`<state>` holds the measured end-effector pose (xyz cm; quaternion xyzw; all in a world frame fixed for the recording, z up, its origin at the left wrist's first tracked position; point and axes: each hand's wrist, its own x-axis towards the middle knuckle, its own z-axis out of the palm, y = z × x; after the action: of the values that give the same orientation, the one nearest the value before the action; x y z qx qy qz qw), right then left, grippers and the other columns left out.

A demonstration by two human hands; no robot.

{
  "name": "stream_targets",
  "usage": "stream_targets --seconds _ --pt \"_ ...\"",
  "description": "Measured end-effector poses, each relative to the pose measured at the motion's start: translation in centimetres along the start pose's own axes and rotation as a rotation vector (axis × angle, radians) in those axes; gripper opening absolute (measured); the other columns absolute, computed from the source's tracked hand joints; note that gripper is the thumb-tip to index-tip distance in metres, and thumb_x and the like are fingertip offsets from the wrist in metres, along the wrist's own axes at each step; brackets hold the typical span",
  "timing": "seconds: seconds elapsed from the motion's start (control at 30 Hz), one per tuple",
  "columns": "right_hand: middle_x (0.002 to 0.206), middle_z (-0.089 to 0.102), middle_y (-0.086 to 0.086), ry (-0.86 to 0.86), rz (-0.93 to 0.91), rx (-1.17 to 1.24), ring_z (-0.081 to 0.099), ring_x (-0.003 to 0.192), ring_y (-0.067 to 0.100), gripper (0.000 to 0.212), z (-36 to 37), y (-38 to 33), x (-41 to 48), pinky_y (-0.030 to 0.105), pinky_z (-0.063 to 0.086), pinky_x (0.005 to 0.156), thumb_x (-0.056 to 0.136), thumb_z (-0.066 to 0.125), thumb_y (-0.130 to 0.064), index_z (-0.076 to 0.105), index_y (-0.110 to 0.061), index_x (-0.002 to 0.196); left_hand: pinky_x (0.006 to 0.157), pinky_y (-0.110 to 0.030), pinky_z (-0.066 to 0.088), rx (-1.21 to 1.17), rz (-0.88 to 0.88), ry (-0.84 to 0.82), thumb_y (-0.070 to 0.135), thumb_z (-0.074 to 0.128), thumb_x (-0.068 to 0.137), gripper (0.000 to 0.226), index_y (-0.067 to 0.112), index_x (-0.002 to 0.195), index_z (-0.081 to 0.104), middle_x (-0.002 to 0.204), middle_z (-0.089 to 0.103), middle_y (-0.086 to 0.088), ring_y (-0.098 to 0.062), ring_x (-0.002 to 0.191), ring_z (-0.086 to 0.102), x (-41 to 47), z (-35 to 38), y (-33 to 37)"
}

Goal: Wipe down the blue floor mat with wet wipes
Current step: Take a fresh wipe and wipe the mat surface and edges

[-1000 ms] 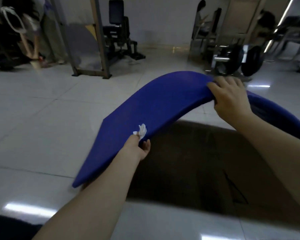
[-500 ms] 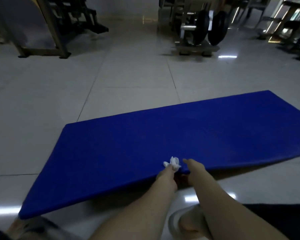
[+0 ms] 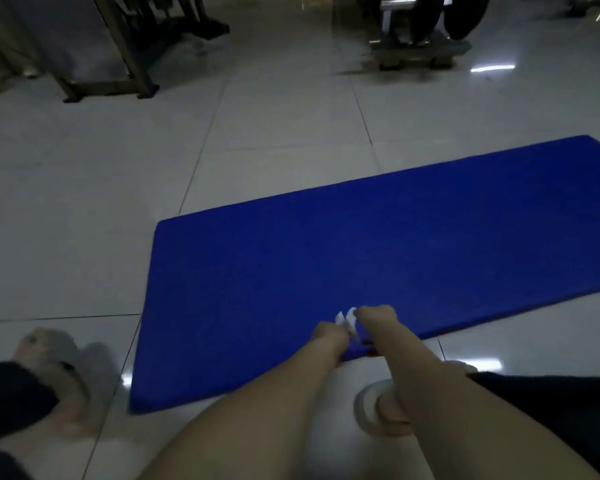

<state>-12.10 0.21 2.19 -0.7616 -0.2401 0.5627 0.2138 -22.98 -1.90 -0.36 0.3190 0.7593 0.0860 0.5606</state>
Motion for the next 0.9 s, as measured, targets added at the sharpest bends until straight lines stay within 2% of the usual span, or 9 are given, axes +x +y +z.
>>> stream_targets --seconds 0.1,0.2,0.27,0.33,0.47,0.57,0.7,0.8,0.9 --pt "0.060 0.059 0.016 -0.121 -0.069 -0.034 0.060 0.057 0.029 0.033 3.9 -0.6 0.2 0.038 0.054 0.059 0.088 0.075 -0.020 0.057 -0.001 0.068 0.089 -0.041 0.055 0.385 0.192 0.018 0.049 0.041 0.105 0.048 0.009 0.118 0.064 0.114 0.068 -0.011 -0.027 0.097 0.064 1.7 -5.0 -0.9" --pt "0.051 0.061 0.014 -0.129 -0.165 -0.167 0.062 0.052 0.029 0.041 7.8 -0.5 1.4 0.040 0.060 0.058 0.089 0.078 -0.023 0.060 -0.002 0.059 0.069 -0.033 0.049 0.342 0.311 -0.152 0.049 0.035 0.107 0.046 0.019 0.093 0.067 0.089 0.067 -0.004 -0.017 0.071 0.055 3.0 -8.6 -1.8" --pt "0.060 0.069 0.014 -0.151 -0.196 -0.300 0.065 0.055 0.025 0.038 10.0 0.5 2.3 0.038 0.062 0.060 0.091 0.076 -0.031 0.068 -0.003 0.066 0.068 -0.031 0.046 0.288 0.243 -0.288 0.035 0.050 0.103 0.027 0.018 0.087 0.064 0.084 0.063 -0.003 -0.016 0.070 0.054 5.1 -11.2 -3.4" --pt "0.067 0.071 0.010 -0.083 -0.207 -0.432 0.063 0.054 0.018 0.034 10.2 2.2 4.1 0.034 0.058 0.057 0.095 0.071 -0.034 0.069 -0.007 0.074 0.067 -0.029 0.047 0.353 0.177 -0.188 0.032 0.066 0.092 0.017 0.016 0.088 0.063 0.085 0.063 -0.002 -0.015 0.071 0.055 7.6 -15.2 -6.1" --pt "0.096 0.067 0.011 0.315 -0.228 -0.573 0.066 0.089 0.034 0.020 7.1 5.1 7.5 0.040 0.053 0.074 0.100 0.057 -0.028 0.053 -0.009 0.097 0.096 -0.047 0.049 0.424 -0.147 0.474 0.058 0.069 0.083 0.065 0.014 0.128 0.051 0.134 0.049 -0.015 -0.034 0.119 0.050 12.4 -22.8 -13.7" --pt "0.125 0.060 0.015 0.354 -0.217 -0.586 0.060 0.098 0.034 0.022 6.5 6.8 9.0 0.038 0.048 0.080 0.100 0.053 -0.019 0.057 -0.005 0.116 0.104 -0.061 0.039 0.279 -0.238 0.599 0.073 0.079 0.066 0.109 0.014 0.145 0.033 0.147 0.033 -0.021 -0.040 0.135 0.033 13.1 -25.5 -17.6" --pt "0.150 0.049 0.000 0.252 -0.263 -0.599 0.042 0.124 0.023 0.044 8.9 7.5 8.9 0.038 0.043 0.099 0.102 0.047 -0.016 0.051 -0.010 0.146 0.095 -0.063 0.048 0.101 -0.365 0.651 0.090 0.078 0.035 0.141 0.013 0.144 0.033 0.139 0.043 -0.020 -0.043 0.124 0.048 14.0 -28.4 -21.7" --pt "0.147 0.054 -0.001 0.283 -0.333 -0.632 0.043 0.133 0.025 0.039 9.2 8.0 9.1 0.037 0.042 0.105 0.101 0.047 -0.008 0.058 -0.010 0.139 0.076 -0.054 0.058 -0.056 -0.396 0.663 0.097 0.073 0.012 0.138 0.013 0.120 0.052 0.110 0.062 -0.011 -0.036 0.091 0.064 14.4 -29.7 -24.0" --pt "0.127 0.062 0.008 0.317 -0.242 -0.433 0.060 0.113 0.029 0.026 8.2 8.7 8.8 0.037 0.049 0.088 0.101 0.057 -0.023 0.056 -0.007 0.122 0.066 -0.045 0.058 0.008 -0.411 0.533 0.089 0.080 0.018 0.124 0.010 0.111 0.056 0.095 0.063 -0.010 -0.033 0.075 0.063 13.4 -28.4 -25.5"
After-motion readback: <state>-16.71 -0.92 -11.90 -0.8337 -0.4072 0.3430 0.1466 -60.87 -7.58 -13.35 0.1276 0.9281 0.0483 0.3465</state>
